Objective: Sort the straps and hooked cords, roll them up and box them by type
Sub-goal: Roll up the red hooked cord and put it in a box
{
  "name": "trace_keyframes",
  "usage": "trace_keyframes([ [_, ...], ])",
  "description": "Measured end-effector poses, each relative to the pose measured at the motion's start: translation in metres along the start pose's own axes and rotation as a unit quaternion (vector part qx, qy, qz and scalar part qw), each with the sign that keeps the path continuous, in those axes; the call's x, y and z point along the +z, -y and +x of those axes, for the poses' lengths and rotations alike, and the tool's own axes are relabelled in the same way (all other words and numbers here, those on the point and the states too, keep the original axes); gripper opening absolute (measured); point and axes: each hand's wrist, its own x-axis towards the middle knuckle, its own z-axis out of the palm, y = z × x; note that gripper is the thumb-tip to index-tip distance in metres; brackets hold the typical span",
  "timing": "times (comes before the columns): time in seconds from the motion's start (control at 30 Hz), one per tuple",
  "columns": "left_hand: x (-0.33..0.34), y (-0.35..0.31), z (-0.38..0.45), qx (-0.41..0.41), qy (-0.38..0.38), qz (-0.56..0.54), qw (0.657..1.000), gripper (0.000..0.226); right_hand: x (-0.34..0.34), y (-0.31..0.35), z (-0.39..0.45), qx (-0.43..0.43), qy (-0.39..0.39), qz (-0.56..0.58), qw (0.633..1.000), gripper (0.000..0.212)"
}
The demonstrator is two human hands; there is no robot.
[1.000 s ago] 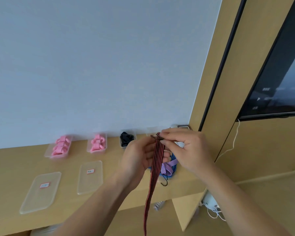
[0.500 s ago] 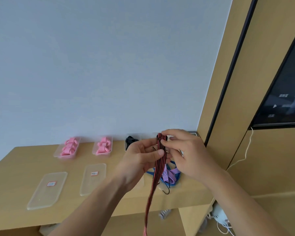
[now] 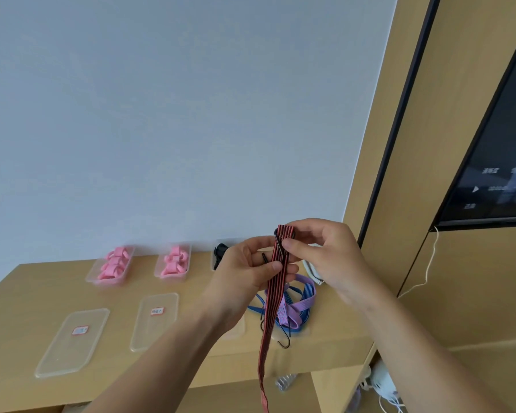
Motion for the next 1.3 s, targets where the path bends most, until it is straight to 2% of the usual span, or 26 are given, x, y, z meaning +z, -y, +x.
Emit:
trace_keyframes([
  [0.1, 0.002, 0.001, 0.0, -0.016, -0.025, -0.02, 0.999, 0.022, 0.001, 0.0, 0.001, -0.011, -0.014, 0.042, 0.999, 0.021],
  [0.17, 0.004, 0.001, -0.001, -0.034, -0.053, 0.01, 0.998, 0.012, 0.001, -0.001, 0.003, -0.02, -0.035, 0.041, 0.998, 0.023],
  [0.3, 0.007, -0.002, -0.003, -0.074, -0.084, 0.061, 0.992, 0.035, 0.002, -0.004, 0.005, -0.049, -0.056, 0.021, 0.997, 0.025],
  [0.5, 0.01, -0.006, -0.002, -0.098, -0.09, 0.048, 0.99, 0.036, 0.006, -0.011, 0.002, -0.099, -0.101, -0.03, 0.99, 0.024],
  [0.63, 0.01, -0.007, -0.002, -0.102, -0.068, -0.008, 0.992, 0.028, 0.005, -0.014, -0.003, -0.177, -0.151, -0.085, 0.969, 0.024],
  [0.77, 0.011, -0.009, 0.0, -0.117, -0.069, -0.107, 0.985, 0.034, 0.007, -0.022, -0.008, -0.266, -0.183, -0.145, 0.935, 0.022],
  [0.87, 0.01, -0.01, 0.001, -0.108, -0.068, -0.115, 0.985, 0.035, 0.01, -0.029, -0.013, -0.309, -0.18, -0.162, 0.92, 0.02],
  [1.07, 0.005, -0.008, -0.001, -0.087, -0.057, -0.101, 0.99, 0.026, 0.012, -0.036, -0.023, -0.316, -0.128, -0.193, 0.92, 0.028],
  [1.3, 0.0, -0.003, 0.0, -0.096, -0.056, -0.11, 0.988, 0.021, 0.012, -0.039, -0.026, -0.335, -0.105, -0.219, 0.91, 0.033],
])
